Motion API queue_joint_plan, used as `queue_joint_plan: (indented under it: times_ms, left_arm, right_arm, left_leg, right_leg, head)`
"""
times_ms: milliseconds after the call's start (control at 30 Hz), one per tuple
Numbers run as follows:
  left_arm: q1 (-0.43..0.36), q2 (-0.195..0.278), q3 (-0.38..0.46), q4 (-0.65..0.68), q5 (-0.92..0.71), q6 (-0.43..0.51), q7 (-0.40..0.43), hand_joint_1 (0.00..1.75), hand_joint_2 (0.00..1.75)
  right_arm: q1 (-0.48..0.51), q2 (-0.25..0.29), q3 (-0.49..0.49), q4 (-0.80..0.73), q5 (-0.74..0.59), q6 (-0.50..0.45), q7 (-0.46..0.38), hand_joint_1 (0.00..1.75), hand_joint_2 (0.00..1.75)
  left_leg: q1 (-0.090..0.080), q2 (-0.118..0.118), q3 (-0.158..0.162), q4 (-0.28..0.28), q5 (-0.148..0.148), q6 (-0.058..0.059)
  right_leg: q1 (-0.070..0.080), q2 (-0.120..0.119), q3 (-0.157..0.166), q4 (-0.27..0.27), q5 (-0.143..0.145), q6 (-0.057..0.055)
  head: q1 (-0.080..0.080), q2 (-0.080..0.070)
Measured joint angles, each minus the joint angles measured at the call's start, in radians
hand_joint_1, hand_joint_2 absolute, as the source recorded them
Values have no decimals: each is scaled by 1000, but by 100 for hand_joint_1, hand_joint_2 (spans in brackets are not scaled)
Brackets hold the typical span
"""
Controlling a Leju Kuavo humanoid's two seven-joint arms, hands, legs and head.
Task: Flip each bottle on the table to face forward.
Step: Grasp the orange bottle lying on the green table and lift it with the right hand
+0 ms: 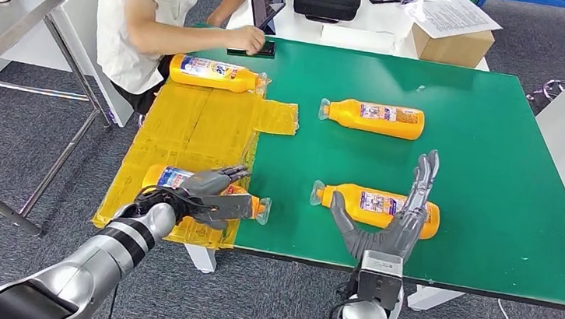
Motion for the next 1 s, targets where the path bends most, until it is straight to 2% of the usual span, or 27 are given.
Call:
queue_joint_plan:
  times_ms: [300,700,867,933,1000]
  left_arm:
    - [0,-22,14,22,73,-40,3,0,175]
    - [-3,-30,18,50,91,-28,-6,0,175]
    - [12,-39,35,41,175,-38,-84,0,175]
    - [38,-47,52,10,256,-71,-130,0,175]
    - [86,-57,70,-65,340,-50,-182,0,175]
  right_arm:
    - [-17,-1,15,46,-15,0,0,0,175]
    - [-19,-1,19,78,-13,0,0,0,175]
    - [-18,-6,19,84,-9,0,0,0,175]
    - [-16,-9,18,84,-7,0,0,0,175]
    - [-12,-11,17,85,1,0,0,0,175]
  left_leg:
    - [0,0,0,0,0,0]
    - [0,0,2,0,0,0]
    - [0,0,2,0,0,0]
    - [0,0,1,0,0,0]
    - [0,0,1,0,0,0]
  right_leg:
    - [0,0,0,0,0,0]
    - [0,0,2,0,0,0]
    - [0,0,2,0,0,0]
    - [0,0,1,0,0,0]
    - [0,0,0,0,0,0]
  head:
    - [0,0]
    - [0,0]
    - [0,0]
    - [0,0]
    - [0,0]
